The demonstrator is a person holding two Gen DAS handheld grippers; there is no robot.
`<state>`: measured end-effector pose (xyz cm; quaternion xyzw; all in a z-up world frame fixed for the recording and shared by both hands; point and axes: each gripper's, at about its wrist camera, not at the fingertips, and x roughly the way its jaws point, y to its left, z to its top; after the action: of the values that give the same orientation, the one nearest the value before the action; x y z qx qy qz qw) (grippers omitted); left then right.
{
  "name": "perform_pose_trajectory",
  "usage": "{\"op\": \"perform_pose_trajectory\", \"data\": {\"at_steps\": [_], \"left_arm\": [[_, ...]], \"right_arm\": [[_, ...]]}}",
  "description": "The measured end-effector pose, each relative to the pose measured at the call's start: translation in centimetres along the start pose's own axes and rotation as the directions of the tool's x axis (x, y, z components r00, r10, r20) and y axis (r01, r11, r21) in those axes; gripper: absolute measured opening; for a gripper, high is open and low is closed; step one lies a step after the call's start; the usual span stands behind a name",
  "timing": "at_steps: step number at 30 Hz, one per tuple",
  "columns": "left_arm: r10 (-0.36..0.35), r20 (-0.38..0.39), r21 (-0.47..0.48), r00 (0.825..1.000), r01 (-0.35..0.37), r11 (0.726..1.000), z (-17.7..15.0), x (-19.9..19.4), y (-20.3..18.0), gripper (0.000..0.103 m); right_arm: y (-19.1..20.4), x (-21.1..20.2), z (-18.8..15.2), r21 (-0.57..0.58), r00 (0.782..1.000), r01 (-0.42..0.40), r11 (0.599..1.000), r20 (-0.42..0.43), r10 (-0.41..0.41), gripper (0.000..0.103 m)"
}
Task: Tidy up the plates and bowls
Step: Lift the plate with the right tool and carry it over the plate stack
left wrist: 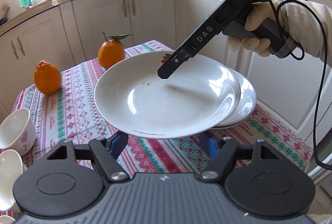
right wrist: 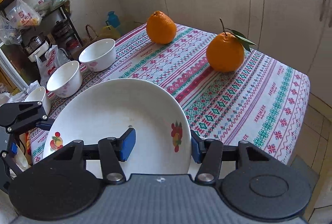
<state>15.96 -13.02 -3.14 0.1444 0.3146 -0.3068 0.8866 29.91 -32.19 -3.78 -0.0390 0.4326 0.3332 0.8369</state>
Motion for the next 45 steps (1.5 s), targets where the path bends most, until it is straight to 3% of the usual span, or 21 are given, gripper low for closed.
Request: {"op": "perform_pose_trajectory", "data": {"at_steps": [12,45], "left_arm": [[-0.104,-0.034,0.059,0.994,0.106,0.993,0.6,2.3,-2.1,0.075],[-0.162,-0.069,0.076,0.984,0.167,0.983,1.3,4.5,-3.0,0.077]], "right_arm": [[-2.1,-2.6,-4.4,0.099,0.998,0.063,0.993,0.024,-0.066,0.06],[-4.1,-4.0,-8.9,0.194,0.993,0.114,0.974,0.016,-0.119,0.061]]}}
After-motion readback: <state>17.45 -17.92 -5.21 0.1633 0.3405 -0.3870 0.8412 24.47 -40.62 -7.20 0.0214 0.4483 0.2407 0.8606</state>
